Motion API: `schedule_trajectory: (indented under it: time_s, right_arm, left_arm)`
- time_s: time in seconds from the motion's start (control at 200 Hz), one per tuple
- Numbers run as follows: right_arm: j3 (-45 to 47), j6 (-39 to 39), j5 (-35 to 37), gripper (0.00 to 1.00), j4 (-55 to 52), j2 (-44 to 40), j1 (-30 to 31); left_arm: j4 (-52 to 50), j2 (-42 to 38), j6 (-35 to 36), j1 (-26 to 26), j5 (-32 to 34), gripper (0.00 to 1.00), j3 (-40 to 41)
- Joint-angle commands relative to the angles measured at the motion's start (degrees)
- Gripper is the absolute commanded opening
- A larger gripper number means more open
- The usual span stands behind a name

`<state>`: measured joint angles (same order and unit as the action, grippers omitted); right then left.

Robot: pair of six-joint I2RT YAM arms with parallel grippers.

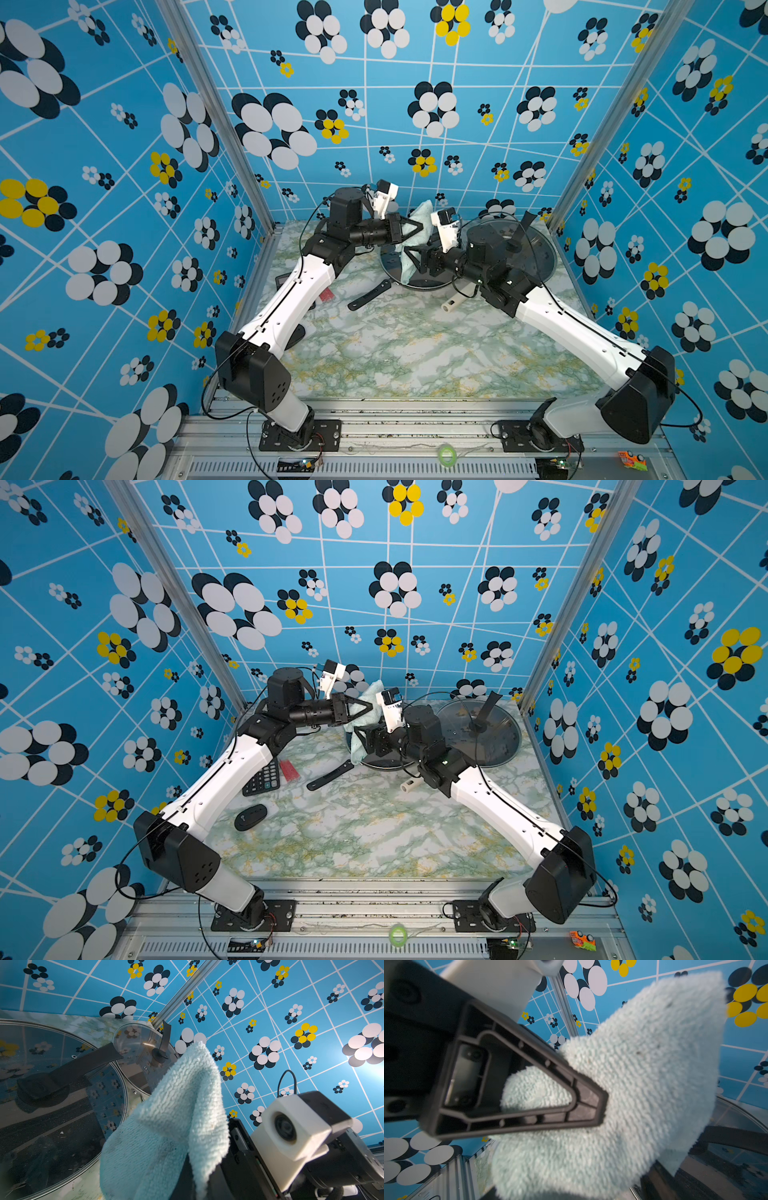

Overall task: Wipe the pot lid with a cloth
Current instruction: Adjust the cleaning item, then pick up the pot lid from the cooking pot.

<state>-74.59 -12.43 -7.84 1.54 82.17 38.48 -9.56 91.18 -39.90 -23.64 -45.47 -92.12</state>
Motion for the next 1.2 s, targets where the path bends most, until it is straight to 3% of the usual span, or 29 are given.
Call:
schedule_trajectory:
  time_s: [0.0, 0.215, 0.39, 0.45, 0.535, 0.585, 0.705, 0.79, 0.939, 1.194]
  right_arm:
    - [0.0, -0.4, 2.8, 0.73, 7.9, 0.5, 0.1]
    - [-1.8, 0.1, 0.1, 0.38, 8.2, 1.7, 0.4]
    - [-2.8, 1.4, 1.4, 0.08, 6.1, 1.5, 0.6]
    - [-2.8, 1.0, 3.2, 0.02, 5.6, 1.4, 0.6]
    - [-2.5, 0.2, 7.2, 0.0, 4.6, 1.2, 0.6]
    - [-2.5, 0.0, 9.5, 0.0, 3.5, 1.2, 0.6]
    - [-3.0, -1.1, 13.5, 0.0, 0.0, 1.5, -0.3]
    - [-3.2, -3.2, 14.7, 0.0, -1.9, 1.3, -1.7]
    - [-4.0, -6.9, 18.4, 0.0, -8.0, 0.1, -6.0]
    - [-7.0, -10.6, 29.0, 0.0, -20.1, -5.1, -12.4]
  left_arm:
    - [1.2, -0.5, -1.2, 0.4, -1.2, 0.0, -0.3]
    - [0.5, -0.5, -1.6, 0.4, -0.9, 0.0, -0.2]
    - [0.1, -0.7, -1.2, 0.4, 0.5, 0.0, -0.2]
    - [-0.8, -0.8, -0.3, 0.5, 1.4, 0.02, -0.7]
    - [-3.7, -1.7, 2.9, 0.7, 4.9, 0.31, -1.5]
    - [-5.0, -2.8, 5.3, 0.8, 7.6, 0.58, -1.6]
    - [-6.2, -4.7, 10.6, 1.9, 11.5, 0.89, -1.5]
    - [-8.0, -4.6, 15.2, 2.7, 12.1, 0.95, -1.5]
    - [-8.1, -1.8, 23.9, 2.6, 12.3, 0.97, 0.5]
    - [-0.5, 10.2, 39.1, 0.5, 11.7, 0.97, 0.4]
